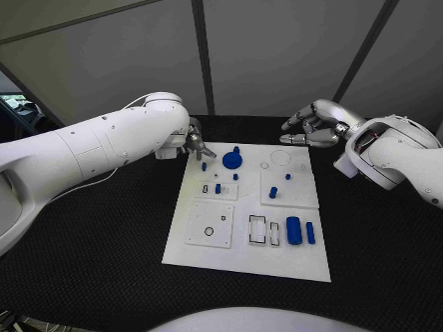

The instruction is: Assemble the parts on the task board

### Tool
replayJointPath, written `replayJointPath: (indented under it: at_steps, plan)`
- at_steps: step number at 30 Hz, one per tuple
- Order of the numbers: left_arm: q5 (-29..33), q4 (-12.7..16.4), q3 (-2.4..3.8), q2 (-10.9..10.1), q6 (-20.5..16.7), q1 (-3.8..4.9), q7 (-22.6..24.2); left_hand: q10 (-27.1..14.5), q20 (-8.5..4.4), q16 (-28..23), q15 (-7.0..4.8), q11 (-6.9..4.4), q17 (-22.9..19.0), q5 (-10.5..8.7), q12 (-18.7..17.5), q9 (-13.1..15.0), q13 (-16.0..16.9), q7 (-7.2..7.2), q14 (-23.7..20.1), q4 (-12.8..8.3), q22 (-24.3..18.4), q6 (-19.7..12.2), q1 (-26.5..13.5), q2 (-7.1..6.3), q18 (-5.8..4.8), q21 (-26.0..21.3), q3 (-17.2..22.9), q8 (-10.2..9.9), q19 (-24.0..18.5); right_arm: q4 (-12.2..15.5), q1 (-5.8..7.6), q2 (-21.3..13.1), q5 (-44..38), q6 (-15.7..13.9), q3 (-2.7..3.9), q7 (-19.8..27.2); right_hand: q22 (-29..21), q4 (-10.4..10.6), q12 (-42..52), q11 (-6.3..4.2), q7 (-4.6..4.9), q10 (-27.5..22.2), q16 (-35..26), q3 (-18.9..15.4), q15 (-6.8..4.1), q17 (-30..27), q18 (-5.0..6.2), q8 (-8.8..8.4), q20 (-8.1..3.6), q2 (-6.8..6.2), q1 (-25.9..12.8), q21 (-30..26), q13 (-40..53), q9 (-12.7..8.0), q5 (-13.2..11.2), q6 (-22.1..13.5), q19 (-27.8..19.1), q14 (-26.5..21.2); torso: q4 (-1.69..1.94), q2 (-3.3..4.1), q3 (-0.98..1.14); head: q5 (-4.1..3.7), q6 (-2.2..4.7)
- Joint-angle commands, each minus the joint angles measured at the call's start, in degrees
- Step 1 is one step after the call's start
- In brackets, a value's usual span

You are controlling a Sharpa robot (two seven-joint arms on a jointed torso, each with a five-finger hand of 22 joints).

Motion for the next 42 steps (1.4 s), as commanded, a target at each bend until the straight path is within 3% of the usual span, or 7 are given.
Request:
replayJointPath:
  at_steps: [1, 18, 42]
  plan:
    - [0.1, -0.4, -0.22, 0.1, 2.6, 0.00, 0.7, -0.8, 0.09, -0.4, 0.49, -0.03, -0.1, 0.27, -0.6, -0.3, -0.7, 0.38, 0.0, -0.1, 0.1, 0.1, 1.0, 0.19, 0.33, -0.2, -0.2, -0.4, -0.2, 0.1, 0.09, 0.1, -0.2, 0.4, 0.03, 0.2, -0.1, 0.3, 0.3, -0.16, -0.12, -0.3, -0.3, 0.0, -0.23, 3.9, 0.82, 0.24, 0.00, 0.28, 0.4, -0.2, 1.4, 0.0, 0.3, -0.4, -0.2, 3.3, 0.09, -0.10, 0.02, 0.03, -0.03]
    - [0.1, 1.0, -0.63, -0.5, 3.3, -0.09, 3.0, -0.4, 0.05, 0.4, 0.32, -0.33, 0.5, 0.37, -0.1, -1.3, -0.3, -0.01, 0.3, -0.3, 0.6, 1.7, 4.1, 1.87, 0.28, 0.0, 1.1, -0.1, 0.0, -0.3, 0.09, 0.3, -0.2, 0.8, 0.03, 0.3, -0.1, 0.3, 0.3, -0.18, -0.13, -0.4, -0.3, 0.0, -0.25, 3.9, 0.82, 0.30, -0.02, 0.38, 0.6, -0.3, 1.3, 0.0, 0.6, -0.4, -0.1, 3.3, 0.05, -0.04, 0.05, 0.23, 0.16]
    - [0.1, 1.5, -0.64, -0.7, 3.2, -0.19, 3.4, 0.0, -0.24, 0.9, 0.01, -0.72, 1.0, 0.36, 0.2, -1.7, -0.2, -0.43, 0.6, -0.5, 1.1, 2.7, 6.8, 2.18, 0.18, 0.2, 2.4, 0.3, 0.4, -0.5, 0.09, 0.3, -0.2, 0.8, 0.02, 0.5, -0.3, 0.4, 0.3, -0.18, -0.13, -0.4, -0.3, -0.1, -0.25, 3.9, 0.86, 0.33, -0.02, 0.39, 0.5, -0.4, 1.3, 0.0, 0.7, -0.3, -0.3, 3.3, 0.04, -0.03, 0.02, 0.04, 0.19]
